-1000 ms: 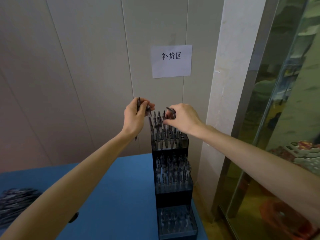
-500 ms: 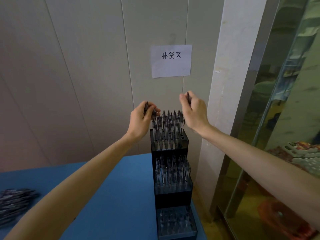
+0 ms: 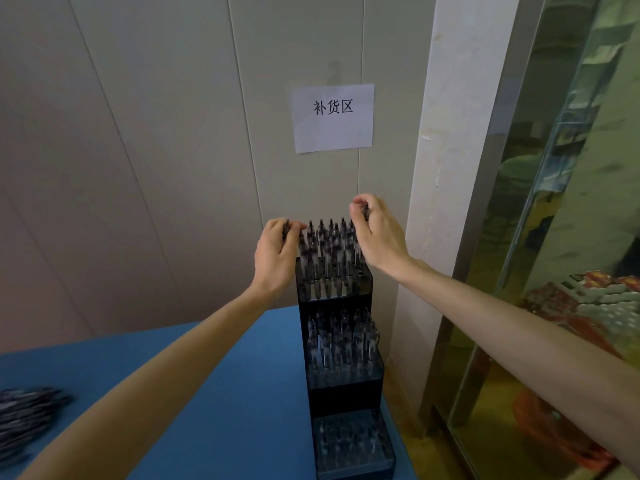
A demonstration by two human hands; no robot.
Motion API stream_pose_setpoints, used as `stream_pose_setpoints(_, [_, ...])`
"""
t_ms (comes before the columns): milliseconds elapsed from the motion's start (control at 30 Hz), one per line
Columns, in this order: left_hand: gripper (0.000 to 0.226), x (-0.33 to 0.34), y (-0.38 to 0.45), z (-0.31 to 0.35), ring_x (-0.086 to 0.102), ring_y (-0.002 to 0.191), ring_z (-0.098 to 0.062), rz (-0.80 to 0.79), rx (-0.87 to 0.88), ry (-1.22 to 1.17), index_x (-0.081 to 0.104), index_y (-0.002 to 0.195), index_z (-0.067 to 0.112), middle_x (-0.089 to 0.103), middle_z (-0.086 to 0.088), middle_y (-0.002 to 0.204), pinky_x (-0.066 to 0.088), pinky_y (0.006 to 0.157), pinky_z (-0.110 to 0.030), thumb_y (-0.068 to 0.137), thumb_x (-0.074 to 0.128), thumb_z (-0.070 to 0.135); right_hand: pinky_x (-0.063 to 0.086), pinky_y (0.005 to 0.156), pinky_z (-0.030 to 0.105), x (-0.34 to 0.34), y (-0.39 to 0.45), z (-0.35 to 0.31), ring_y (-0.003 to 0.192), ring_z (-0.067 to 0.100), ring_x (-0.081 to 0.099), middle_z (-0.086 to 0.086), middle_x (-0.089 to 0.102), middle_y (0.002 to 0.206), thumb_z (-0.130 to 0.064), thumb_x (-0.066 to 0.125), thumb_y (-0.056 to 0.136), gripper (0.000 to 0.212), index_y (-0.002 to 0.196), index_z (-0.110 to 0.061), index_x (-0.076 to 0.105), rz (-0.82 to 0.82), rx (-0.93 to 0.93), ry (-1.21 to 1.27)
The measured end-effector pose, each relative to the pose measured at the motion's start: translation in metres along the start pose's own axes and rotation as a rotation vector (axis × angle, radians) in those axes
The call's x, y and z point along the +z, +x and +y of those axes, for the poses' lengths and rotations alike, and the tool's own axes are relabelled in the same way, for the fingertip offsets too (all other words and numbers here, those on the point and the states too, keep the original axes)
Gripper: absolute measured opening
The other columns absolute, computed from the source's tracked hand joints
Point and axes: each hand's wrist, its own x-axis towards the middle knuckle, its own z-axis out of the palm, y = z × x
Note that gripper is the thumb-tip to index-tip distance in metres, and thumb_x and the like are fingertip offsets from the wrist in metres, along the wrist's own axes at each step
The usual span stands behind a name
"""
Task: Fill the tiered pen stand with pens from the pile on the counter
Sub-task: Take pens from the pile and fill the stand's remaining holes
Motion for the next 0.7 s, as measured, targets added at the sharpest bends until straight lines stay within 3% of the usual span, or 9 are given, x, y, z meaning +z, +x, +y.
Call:
stream_pose_setpoints(167, [0.032,-0.011,0.015,0.007,0.059,0.11,-0.006,0.069,0.01,-0.086,0.065,0.119,0.018,0.063,0.005,0.115,0.048,0.099,-0.033,0.109,0.04,0.035,0.05,0.089,0.031,-0.002,0.006,0.004,0.098,0.012,0.058,-0.001,0.061,0.115,-0.044,0.033,0.109,0.04,0.122,-0.015,0.056,-0.087,0.063,0.05])
stream_pose_setpoints(300, [0.035,-0.019,0.037,0.023,0.059,0.1,0.001,0.101,0.049,-0.169,0.063,0.118,0.013,0.064,0.005,0.11,0.047,0.091,-0.025,0.11,0.037,0.035,0.05,0.089,0.03,-0.004,0.004,0.005,0.1,0.014,0.06,0.001,0.06,0.123,-0.044,0.032,0.109,0.044,0.13,-0.012,0.054,-0.095,0.048,0.055])
stream_pose_setpoints(400, [0.035,-0.019,0.05,0.034,0.059,0.1,0.002,0.084,0.079,-0.174,0.062,0.118,0.014,0.064,0.007,0.111,0.047,0.09,-0.023,0.11,0.036,0.035,0.056,0.083,0.036,-0.002,0.001,0.006,0.094,0.02,0.066,0.003,0.061,0.122,-0.047,0.03,0.109,0.049,0.138,-0.012,0.049,-0.169,0.047,0.005])
stream_pose_setpoints(467, [0.034,-0.018,0.056,0.037,0.06,0.106,-0.004,0.062,0.093,-0.177,0.062,0.118,0.014,0.064,0.008,0.115,0.048,0.094,-0.028,0.11,0.036,0.036,0.054,0.07,0.031,0.002,-0.003,0.008,0.081,0.015,0.066,0.003,0.061,0.12,-0.054,0.024,0.107,0.059,0.146,-0.012,0.041,-0.242,0.046,-0.063])
stream_pose_setpoints(500, [0.034,-0.016,0.058,0.038,0.06,0.109,-0.006,0.05,0.096,-0.18,0.061,0.119,0.015,0.064,0.007,0.116,0.049,0.096,-0.029,0.11,0.036,0.036,0.053,0.071,0.028,0.004,-0.005,0.009,0.083,0.013,0.066,0.006,0.059,0.129,-0.057,0.022,0.106,0.064,0.15,-0.012,0.037,-0.274,0.05,-0.082])
stream_pose_setpoints(567, [0.033,-0.012,0.059,0.038,0.059,0.113,-0.008,0.017,0.097,-0.187,0.061,0.123,0.016,0.063,0.007,0.12,0.048,0.101,-0.032,0.11,0.037,0.034,0.049,0.094,0.031,0.004,-0.007,0.008,0.117,0.019,0.062,0.007,0.042,0.154,-0.058,0.021,0.106,0.066,0.156,-0.015,0.027,-0.321,0.09,-0.061])
stream_pose_setpoints(600, [0.033,-0.01,0.059,0.036,0.058,0.116,-0.009,-0.004,0.095,-0.189,0.06,0.126,0.016,0.062,0.006,0.122,0.047,0.105,-0.034,0.11,0.036,0.034,0.042,0.107,0.037,0.002,-0.007,0.008,0.134,0.022,0.051,0.005,0.032,0.162,-0.058,0.022,0.106,0.067,0.159,-0.017,0.023,-0.34,0.115,-0.03])
stream_pose_setpoints(700, [0.036,-0.001,0.056,0.029,0.052,0.129,-0.011,-0.094,0.075,-0.203,0.055,0.137,0.018,0.057,0.006,0.135,0.04,0.115,-0.038,0.111,0.035,0.033,0.028,0.119,0.049,-0.007,-0.01,0.006,0.148,0.023,0.032,0.0,0.018,0.168,-0.06,0.024,0.105,0.067,0.161,-0.023,0.016,-0.409,0.187,0.074])
